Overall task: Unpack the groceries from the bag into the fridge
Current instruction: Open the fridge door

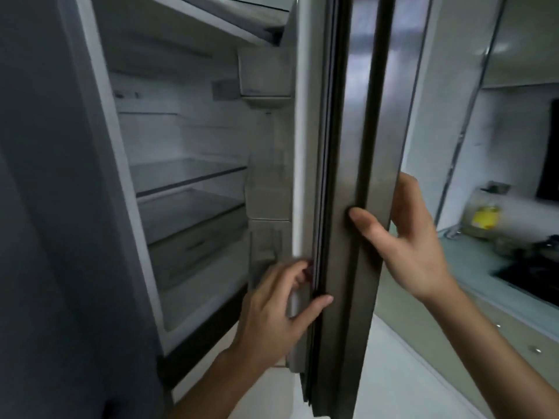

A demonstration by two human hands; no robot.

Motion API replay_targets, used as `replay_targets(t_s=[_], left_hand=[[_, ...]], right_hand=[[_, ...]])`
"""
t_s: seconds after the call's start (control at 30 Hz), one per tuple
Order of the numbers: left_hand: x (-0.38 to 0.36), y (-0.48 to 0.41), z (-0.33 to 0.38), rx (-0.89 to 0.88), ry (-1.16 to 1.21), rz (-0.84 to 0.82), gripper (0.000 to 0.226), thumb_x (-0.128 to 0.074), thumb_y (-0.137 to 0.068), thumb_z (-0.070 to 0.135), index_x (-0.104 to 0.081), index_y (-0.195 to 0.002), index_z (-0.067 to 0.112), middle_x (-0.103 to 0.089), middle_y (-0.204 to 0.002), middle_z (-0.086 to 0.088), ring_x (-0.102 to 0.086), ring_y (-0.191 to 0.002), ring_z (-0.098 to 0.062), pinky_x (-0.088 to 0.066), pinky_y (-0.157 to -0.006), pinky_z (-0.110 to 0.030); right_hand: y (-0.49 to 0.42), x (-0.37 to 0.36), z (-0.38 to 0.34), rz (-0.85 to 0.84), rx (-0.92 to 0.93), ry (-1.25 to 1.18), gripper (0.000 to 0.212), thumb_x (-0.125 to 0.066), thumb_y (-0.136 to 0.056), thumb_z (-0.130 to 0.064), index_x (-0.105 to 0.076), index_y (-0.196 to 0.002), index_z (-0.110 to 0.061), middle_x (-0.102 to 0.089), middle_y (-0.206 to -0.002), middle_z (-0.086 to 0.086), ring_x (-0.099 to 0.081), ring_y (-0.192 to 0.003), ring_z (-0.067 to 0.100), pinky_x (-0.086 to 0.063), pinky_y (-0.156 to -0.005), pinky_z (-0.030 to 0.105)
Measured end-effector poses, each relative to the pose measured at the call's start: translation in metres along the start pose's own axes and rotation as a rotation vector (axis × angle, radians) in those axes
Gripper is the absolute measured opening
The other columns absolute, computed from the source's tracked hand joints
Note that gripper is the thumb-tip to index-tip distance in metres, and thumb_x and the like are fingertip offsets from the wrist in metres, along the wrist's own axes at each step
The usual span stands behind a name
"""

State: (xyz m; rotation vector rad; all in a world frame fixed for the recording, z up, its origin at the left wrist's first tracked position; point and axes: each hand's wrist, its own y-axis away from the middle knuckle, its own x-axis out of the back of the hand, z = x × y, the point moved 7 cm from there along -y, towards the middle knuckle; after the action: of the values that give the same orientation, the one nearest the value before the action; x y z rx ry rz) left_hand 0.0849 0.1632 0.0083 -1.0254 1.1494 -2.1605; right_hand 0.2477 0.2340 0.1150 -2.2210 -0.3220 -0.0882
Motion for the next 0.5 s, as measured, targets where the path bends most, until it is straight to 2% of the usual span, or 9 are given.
replay_targets(t_s=[0.1,0.2,0.3,0.4,0.5], left_hand=[[-0.04,-0.009,0.017,-0.173,-0.031,-0.042,0.032,-0.072,-0.088,0.041,-0.07,-0.106,0.015,-0.064,-0.099,0.001,-0.062,-0.092,-0.008,-0.053,-0.078,-0.021],[-0.081,-0.018,0.016,-0.184,-0.029,-0.092,0.023,-0.07,-0.09,0.039,-0.07,-0.1,0.019,-0.063,-0.098,0.004,-0.063,-0.086,-0.008,-0.055,-0.068,-0.025],[-0.123,-0.023,0.008,-0.138,-0.032,-0.186,0.023,-0.065,-0.093,0.041,-0.065,-0.108,0.023,-0.062,-0.098,0.009,-0.062,-0.088,-0.004,-0.054,-0.066,-0.025],[-0.167,-0.029,-0.003,-0.118,-0.082,-0.283,0.023,-0.057,-0.096,0.046,-0.065,-0.103,0.025,-0.061,-0.097,0.013,-0.06,-0.089,-0.003,-0.051,-0.07,-0.023],[-0.213,-0.031,-0.017,-0.098,-0.09,-0.389,0.028,-0.049,-0.099,0.049,-0.067,-0.098,0.027,-0.059,-0.095,0.014,-0.057,-0.09,-0.004,-0.049,-0.077,-0.027]], right_hand=[[0.006,0.06,0.025,0.112,-0.084,0.004,0.041,-0.067,-0.083,-0.045,-0.053,-0.115,-0.024,-0.066,-0.112,-0.006,-0.064,-0.107,0.012,-0.051,-0.094,0.034],[0.007,0.117,0.05,0.166,-0.189,0.047,0.029,-0.059,-0.092,-0.032,-0.056,-0.117,-0.017,-0.068,-0.107,-0.005,-0.065,-0.102,0.009,-0.053,-0.088,0.031],[-0.004,0.167,0.076,0.173,-0.226,0.075,0.027,-0.052,-0.096,-0.029,-0.061,-0.118,-0.016,-0.07,-0.109,-0.004,-0.066,-0.105,0.012,-0.054,-0.09,0.025],[-0.021,0.213,0.121,0.205,-0.281,0.105,0.032,-0.052,-0.096,-0.038,-0.062,-0.119,-0.018,-0.068,-0.118,-0.002,-0.063,-0.113,0.013,-0.047,-0.104,0.036],[-0.041,0.251,0.171,0.279,-0.349,0.127,0.053,-0.053,-0.09,-0.056,-0.057,-0.128,-0.02,-0.063,-0.128,-0.001,-0.057,-0.122,0.015,-0.041,-0.11,0.045]])
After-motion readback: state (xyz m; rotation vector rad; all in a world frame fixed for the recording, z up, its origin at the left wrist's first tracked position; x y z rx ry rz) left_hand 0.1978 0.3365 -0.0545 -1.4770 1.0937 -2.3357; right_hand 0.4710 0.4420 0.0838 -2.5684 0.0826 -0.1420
